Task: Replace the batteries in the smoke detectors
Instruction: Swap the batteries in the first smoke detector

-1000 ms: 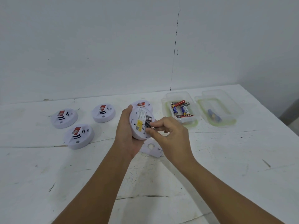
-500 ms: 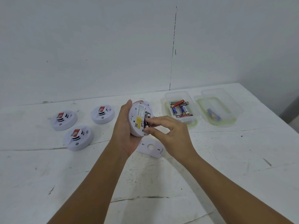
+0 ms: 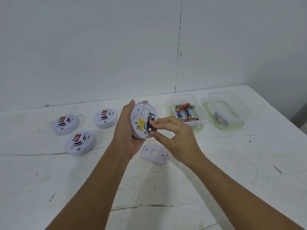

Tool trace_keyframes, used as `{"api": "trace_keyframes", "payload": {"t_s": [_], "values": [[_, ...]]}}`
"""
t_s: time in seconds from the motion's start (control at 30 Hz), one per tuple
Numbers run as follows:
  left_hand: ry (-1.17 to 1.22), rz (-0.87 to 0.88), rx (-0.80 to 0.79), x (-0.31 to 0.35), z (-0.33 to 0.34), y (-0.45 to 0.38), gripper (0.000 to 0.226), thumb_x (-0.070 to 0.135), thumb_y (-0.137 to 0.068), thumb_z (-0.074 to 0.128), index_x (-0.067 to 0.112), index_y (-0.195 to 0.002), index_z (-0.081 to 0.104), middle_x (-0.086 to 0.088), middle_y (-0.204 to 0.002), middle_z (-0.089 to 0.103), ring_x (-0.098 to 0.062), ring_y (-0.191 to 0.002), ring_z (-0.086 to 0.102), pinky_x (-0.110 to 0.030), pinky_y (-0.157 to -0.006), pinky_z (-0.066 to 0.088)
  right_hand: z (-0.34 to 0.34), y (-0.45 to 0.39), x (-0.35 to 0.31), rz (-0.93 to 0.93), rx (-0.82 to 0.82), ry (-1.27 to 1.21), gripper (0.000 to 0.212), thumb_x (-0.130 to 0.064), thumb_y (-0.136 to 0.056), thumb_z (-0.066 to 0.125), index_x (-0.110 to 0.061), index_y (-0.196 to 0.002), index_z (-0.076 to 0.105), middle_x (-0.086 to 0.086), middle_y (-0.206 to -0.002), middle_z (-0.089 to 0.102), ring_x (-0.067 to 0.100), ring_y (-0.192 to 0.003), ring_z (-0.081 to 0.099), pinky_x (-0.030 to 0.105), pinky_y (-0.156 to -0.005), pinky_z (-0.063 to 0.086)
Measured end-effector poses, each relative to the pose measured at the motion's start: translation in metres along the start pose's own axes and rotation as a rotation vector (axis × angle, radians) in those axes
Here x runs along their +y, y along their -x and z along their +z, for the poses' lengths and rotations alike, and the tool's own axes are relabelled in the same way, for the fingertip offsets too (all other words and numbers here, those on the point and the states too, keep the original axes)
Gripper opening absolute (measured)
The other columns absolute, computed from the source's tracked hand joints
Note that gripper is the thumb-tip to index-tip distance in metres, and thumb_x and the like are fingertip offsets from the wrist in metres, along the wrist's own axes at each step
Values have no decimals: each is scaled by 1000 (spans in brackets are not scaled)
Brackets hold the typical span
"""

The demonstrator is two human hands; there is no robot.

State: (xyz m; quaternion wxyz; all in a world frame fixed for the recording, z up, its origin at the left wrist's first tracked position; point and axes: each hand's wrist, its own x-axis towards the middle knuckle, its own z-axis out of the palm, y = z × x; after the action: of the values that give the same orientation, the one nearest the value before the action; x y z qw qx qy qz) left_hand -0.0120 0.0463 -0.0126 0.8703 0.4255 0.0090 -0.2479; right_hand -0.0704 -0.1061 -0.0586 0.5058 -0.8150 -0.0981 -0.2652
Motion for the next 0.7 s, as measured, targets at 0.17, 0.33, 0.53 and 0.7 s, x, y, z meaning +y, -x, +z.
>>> {"api": "trace_keyframes", "payload": {"t_s": [0.17,0.33,0.53,0.7], "values": [[-9,8,20,-3,0,-1,41,52,-100,51,19,-108,73,-6,-104,72,-22,-87,64,-32,-66,50,0,-1,2,16,-40,1,26,-23,-89,82,-21,-115,80,-16,-110,71,-5,-109,66,9,-95,45],[-23,17,21,-5,-2,-2,41,52,-101,50,20,-107,75,-6,-104,73,-22,-89,63,-32,-67,51,3,2,3,7,5,6,22,-18,-90,81,-17,-112,82,-10,-108,74,-3,-106,67,9,-93,46],[-69,35,28,-6,-4,-3,43,50,-102,46,19,-101,77,-8,-102,73,-24,-88,65,-32,-68,54,7,4,4,58,23,-39,21,-19,-89,82,-19,-110,81,-10,-106,75,2,-108,69,20,-96,52],[-101,60,16,-4,-5,-1,42,47,-102,46,19,-99,77,-8,-102,73,-24,-88,66,-36,-76,48,8,4,3,122,6,-117,21,-18,-89,82,-21,-110,81,-12,-103,74,8,-104,71,29,-96,56]]}}
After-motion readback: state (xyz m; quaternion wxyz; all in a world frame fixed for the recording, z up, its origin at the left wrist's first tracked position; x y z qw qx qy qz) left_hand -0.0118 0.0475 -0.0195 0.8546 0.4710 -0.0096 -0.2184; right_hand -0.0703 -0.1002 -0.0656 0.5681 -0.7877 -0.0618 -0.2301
